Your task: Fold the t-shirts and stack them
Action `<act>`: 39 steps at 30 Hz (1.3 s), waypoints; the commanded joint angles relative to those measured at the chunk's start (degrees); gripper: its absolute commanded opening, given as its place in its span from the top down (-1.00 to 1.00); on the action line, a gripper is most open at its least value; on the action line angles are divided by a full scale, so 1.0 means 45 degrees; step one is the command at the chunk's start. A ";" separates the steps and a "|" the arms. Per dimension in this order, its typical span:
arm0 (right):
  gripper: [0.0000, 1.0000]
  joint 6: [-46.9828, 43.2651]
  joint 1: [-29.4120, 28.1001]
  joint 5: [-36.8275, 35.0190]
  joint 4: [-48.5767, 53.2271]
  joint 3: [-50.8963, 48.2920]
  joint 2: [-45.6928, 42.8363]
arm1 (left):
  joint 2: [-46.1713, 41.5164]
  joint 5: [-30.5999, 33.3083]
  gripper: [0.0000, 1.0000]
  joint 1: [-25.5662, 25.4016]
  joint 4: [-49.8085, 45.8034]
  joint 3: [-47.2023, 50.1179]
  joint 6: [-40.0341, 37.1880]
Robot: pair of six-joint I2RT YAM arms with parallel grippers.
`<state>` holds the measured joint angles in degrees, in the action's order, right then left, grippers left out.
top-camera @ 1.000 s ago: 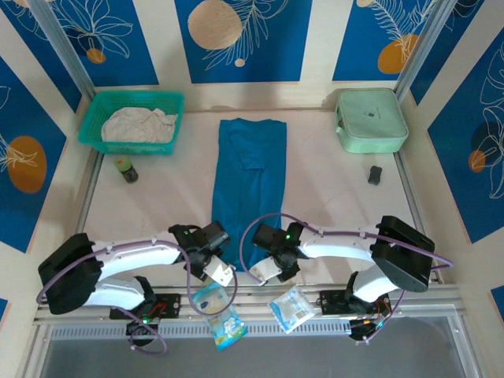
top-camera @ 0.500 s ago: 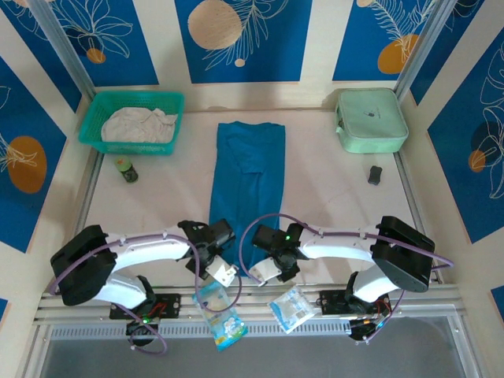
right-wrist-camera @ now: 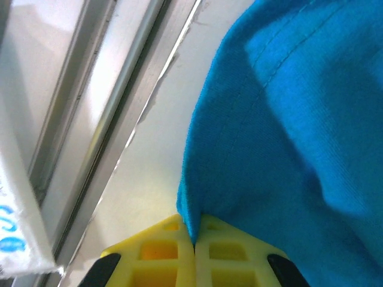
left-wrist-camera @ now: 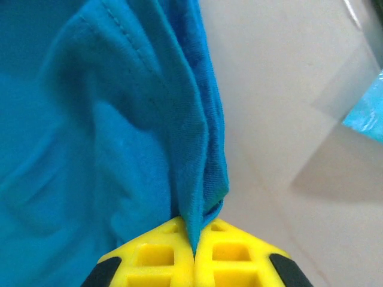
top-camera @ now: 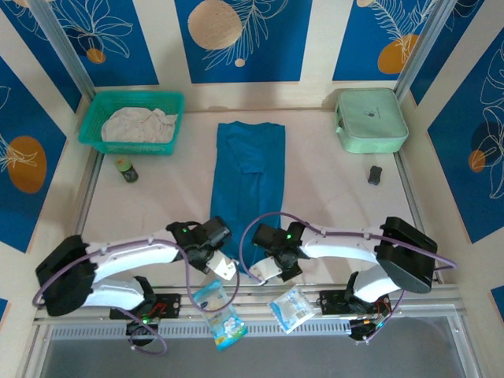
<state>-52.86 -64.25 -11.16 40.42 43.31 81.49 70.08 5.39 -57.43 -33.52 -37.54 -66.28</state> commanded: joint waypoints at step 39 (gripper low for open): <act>1.00 0.0365 0.7561 -0.0548 -0.2308 0.6270 0.2432 | 0.3471 -0.0355 1.00 0.5724 0.5345 -0.4467 -0.1274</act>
<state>-51.99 -31.14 -13.54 32.93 69.43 91.05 83.57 6.76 -32.73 -11.51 -55.70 -70.83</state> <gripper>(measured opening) 0.042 0.061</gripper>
